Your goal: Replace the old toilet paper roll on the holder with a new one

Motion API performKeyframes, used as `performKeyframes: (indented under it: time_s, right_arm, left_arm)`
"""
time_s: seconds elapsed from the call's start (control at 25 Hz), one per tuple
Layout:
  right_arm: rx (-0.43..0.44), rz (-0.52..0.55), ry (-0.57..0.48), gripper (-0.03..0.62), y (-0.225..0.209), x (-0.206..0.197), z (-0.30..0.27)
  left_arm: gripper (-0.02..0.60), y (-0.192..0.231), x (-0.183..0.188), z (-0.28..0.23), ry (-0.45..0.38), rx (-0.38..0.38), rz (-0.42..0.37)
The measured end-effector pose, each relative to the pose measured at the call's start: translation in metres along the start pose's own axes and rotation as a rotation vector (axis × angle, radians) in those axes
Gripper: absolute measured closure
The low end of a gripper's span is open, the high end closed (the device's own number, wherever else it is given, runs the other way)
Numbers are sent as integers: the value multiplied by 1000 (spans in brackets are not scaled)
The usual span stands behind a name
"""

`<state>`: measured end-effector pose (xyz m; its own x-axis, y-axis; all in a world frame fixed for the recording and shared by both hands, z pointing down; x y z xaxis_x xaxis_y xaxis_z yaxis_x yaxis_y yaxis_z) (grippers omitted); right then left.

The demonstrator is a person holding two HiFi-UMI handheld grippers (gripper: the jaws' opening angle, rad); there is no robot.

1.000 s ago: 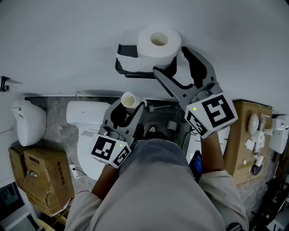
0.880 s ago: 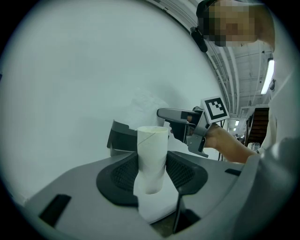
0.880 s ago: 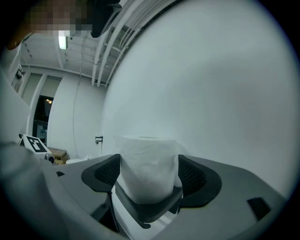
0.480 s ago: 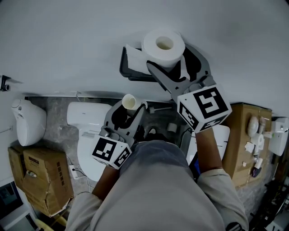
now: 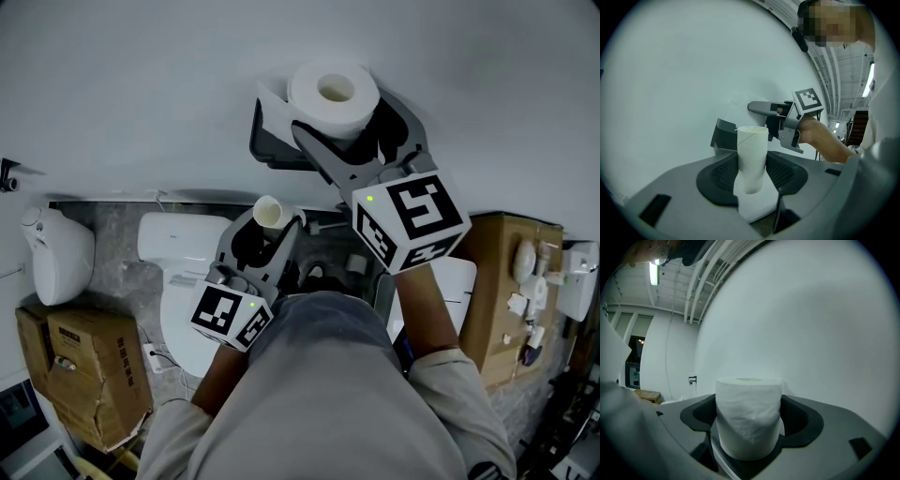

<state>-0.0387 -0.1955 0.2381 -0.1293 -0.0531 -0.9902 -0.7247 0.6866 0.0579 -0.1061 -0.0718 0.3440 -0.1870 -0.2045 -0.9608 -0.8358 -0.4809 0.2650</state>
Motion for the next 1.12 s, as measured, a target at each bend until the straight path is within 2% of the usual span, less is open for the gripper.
performKeyframes:
  time_s: [0.72, 0.92, 1.12]
  right_arm:
    - [5, 0, 0, 197, 4, 0, 7]
    - [-33, -34, -39, 197, -5, 6, 20]
    - [-28, -38, -51, 197, -3, 8, 33]
  left_arm:
    - [403, 1, -3, 18, -14, 24, 36]
    - [403, -6, -3, 17, -15, 8, 27]
    - [403, -15, -3, 12, -10, -23, 18]
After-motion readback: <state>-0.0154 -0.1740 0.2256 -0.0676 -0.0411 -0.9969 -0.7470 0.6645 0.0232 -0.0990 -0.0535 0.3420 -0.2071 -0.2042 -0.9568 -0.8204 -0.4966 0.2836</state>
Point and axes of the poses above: the fingertips, and each gripper's own axes: z backward along the fingers, y to its left, x out of its top, the point moved 2 cm from there along z, backward along the fingers, and after that the axes turned 1 degree about -x, right-handed, at the moved point
